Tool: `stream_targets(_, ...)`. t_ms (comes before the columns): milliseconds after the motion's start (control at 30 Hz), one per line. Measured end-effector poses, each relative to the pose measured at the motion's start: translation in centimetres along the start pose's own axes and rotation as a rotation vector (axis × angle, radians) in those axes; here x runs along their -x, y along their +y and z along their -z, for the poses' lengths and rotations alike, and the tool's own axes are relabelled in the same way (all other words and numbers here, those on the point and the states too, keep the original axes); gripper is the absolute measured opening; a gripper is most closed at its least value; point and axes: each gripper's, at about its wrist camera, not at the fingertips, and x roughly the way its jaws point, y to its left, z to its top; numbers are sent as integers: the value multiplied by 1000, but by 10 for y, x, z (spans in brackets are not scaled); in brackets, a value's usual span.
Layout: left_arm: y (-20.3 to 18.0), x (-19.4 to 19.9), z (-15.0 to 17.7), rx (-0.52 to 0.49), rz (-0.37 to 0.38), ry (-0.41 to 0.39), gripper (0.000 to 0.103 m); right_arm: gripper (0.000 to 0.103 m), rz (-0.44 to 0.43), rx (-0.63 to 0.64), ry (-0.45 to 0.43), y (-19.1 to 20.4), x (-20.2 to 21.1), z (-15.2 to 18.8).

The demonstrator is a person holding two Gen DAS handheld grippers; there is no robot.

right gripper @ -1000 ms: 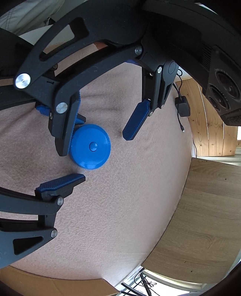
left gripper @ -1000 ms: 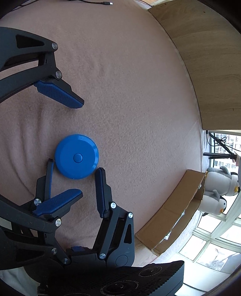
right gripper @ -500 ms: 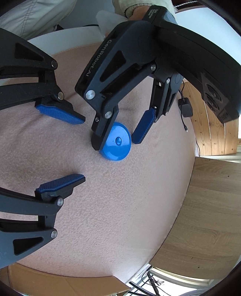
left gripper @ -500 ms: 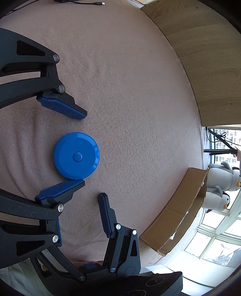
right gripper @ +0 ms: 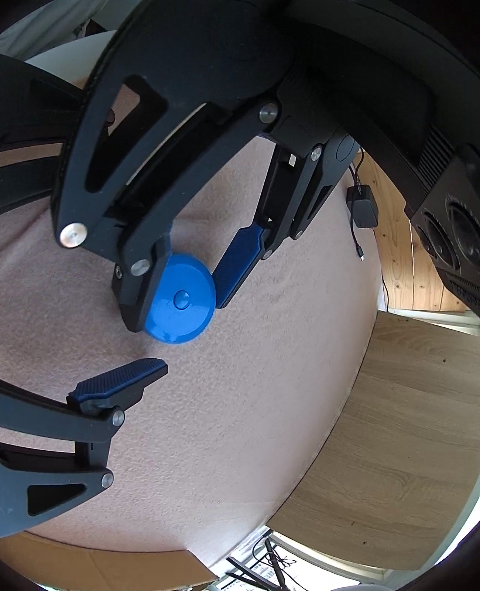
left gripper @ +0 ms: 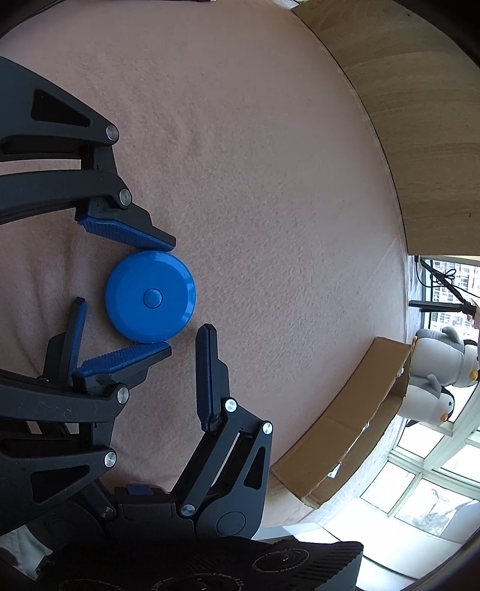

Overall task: Organize objects
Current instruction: 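Close the left tool on the blue tape measure while the right tool hovers beside it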

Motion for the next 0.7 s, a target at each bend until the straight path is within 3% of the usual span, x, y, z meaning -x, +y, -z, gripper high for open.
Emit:
stream_targets(233, 1, 2, 2, -6, 7, -18, 54, 60, -40, -6, 5, 0, 1, 1)
stream_targets(367, 6, 4, 2, 16, 31, -22, 54, 50, -24, -15, 0, 0, 2, 2)
stream_targets(700, 9, 5, 1, 40, 62, -27, 54, 48, -18, -17, -3, -1, 1, 2)
